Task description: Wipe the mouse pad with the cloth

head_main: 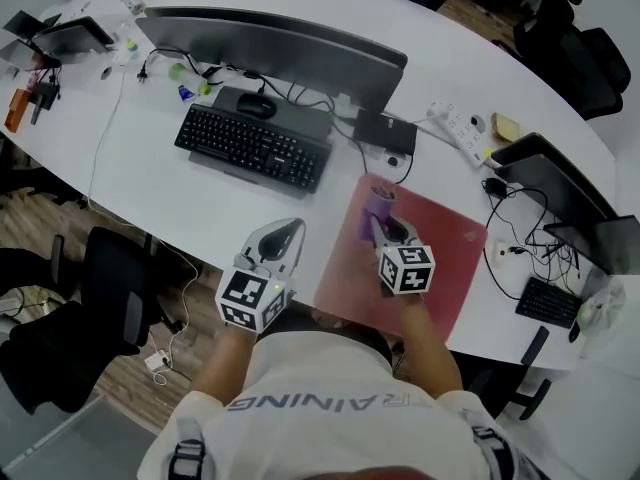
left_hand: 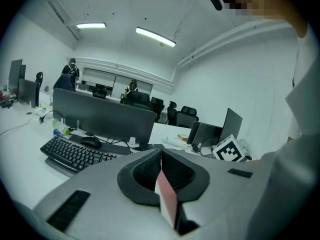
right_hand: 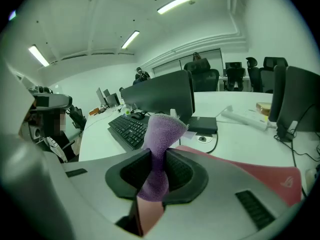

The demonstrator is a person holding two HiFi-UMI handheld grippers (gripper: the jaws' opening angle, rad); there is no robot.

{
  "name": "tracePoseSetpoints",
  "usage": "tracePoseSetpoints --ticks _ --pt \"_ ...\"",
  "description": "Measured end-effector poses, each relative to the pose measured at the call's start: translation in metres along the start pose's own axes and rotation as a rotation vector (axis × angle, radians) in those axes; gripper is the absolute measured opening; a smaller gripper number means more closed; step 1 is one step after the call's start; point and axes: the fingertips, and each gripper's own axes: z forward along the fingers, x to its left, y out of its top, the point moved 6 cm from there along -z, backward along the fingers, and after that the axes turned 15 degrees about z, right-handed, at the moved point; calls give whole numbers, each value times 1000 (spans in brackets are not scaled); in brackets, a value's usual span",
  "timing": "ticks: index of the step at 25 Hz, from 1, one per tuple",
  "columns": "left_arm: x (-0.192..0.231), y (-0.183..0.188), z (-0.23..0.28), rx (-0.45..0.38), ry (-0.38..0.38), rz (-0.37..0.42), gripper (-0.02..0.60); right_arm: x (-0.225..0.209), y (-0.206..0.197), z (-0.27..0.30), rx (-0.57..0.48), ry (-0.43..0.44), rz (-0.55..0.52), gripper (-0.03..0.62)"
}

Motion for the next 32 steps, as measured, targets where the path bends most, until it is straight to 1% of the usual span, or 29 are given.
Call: tracePoseSetpoints --ticks 4,8,11,14,18,24,32 --pt "24 -16 -4 28 18 -31 32 9 -5 45 55 2 6 94" --pt "38 -30 -5 55 31 -63 32 4 -12 85 117 -32 -4 93" --pt "40 -38 -5 66 29 -67 32 -4 -18 102 147 -64 23 92" --pt "38 -43 -1 68 29 -65 32 -9 -20 107 166 -79 50 92" --pt "26 -43 8 73 23 -67 32 -20 -22 105 180 -90 52 92" --pt "3 -35 14 53 47 -52 32 -61 -20 78 186 -137 107 92" --pt "-46 -22 28 45 35 -56 32 -110 -25 35 202 -185 118 92"
